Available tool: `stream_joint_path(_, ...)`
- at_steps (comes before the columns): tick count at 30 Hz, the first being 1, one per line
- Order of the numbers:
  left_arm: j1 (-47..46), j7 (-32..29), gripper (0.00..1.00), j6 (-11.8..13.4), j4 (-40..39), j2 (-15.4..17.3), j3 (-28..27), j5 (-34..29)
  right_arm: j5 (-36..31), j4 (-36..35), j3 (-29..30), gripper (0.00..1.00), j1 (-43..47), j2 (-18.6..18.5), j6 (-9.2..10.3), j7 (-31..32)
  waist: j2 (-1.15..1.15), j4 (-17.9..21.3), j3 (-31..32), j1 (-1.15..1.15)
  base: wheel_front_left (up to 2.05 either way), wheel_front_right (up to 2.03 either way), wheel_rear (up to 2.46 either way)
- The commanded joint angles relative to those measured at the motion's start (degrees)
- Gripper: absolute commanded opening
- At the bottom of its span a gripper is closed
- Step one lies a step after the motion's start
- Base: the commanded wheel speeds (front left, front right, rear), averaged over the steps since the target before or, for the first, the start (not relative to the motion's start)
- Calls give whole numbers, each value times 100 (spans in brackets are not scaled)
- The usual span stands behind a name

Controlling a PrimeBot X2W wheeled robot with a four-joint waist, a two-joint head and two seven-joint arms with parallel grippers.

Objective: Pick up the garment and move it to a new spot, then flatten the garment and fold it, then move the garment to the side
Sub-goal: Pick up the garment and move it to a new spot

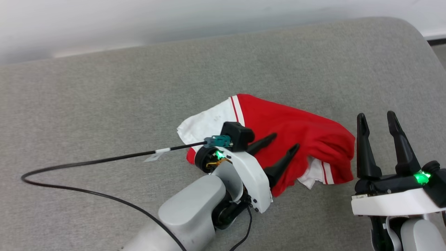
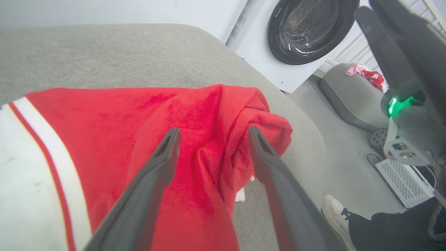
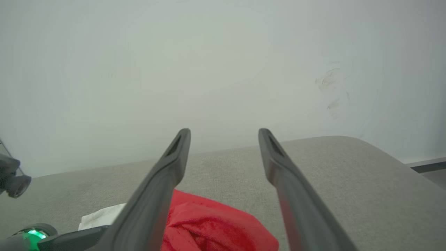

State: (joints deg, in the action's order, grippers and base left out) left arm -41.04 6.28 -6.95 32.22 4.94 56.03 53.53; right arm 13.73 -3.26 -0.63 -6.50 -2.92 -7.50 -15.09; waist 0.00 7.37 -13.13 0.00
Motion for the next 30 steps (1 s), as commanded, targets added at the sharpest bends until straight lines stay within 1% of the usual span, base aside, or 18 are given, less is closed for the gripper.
stream_joint_path(1, -64, 182, 100, -25, -11, 47, -34, 5, -14, 43, 15, 100, 40, 7, 2, -11, 0, -116, 142, 0, 0, 0, 0)
stream_joint_path(4, -101, 549, 100, -41, -116, 232, -158, -3, -33, 96, 53, 100, 118, 7, 2, -11, 0, -258, 340, 0, 0, 0, 0)
stream_joint_path(7, -144, 788, 100, 4, -221, 563, -410, -178, -51, 152, 86, 100, 223, 8, 2, -11, 0, -410, 550, 0, 0, 0, 0)
stream_joint_path(11, 37, 890, 100, 233, -567, 1049, -918, -523, -85, 204, 102, 100, 337, 7, 2, -11, 0, -591, 784, 0, 0, 0, 0)
stream_joint_path(13, 215, 899, 100, 374, -924, 1319, -1325, -805, -97, 210, 109, 100, 392, 7, 2, -11, 0, -670, 872, 0, 0, 0, 0)
stream_joint_path(17, 882, 891, 100, 635, -1685, 1775, -2093, -1402, -94, 222, 126, 100, 469, 7, 2, -11, 0, -775, 994, 0, 0, 0, 0)
stream_joint_path(20, 1551, 892, 100, 813, -2204, 1993, -2613, -1788, -84, 220, 130, 100, 572, 8, 2, -10, 0, -817, 1071, 0, 0, 0, 0)
stream_joint_path(23, 2318, 892, 100, 1002, -2727, 2082, -2991, -2133, -66, 206, 131, 100, 624, 7, 2, -11, 0, -836, 1124, 0, 0, 0, 0)
stream_joint_path(25, 2787, 893, 100, 1070, -3023, 2054, -3207, -2291, -57, 208, 130, 100, 697, 8, 2, -10, 0, -841, 1153, 0, 0, 0, 0)
stream_joint_path(28, 3389, 893, 100, 1139, -3355, 1935, -3472, -2586, -43, 211, 133, 100, 747, 7, 2, -11, 0, -846, 1188, 0, 0, 0, 0)
stream_joint_path(30, 3706, 893, 100, 1208, -3535, 1774, -3662, -2826, -39, 223, 107, 100, 797, 8, 2, -11, 0, -827, 1221, 0, 0, 0, 0)
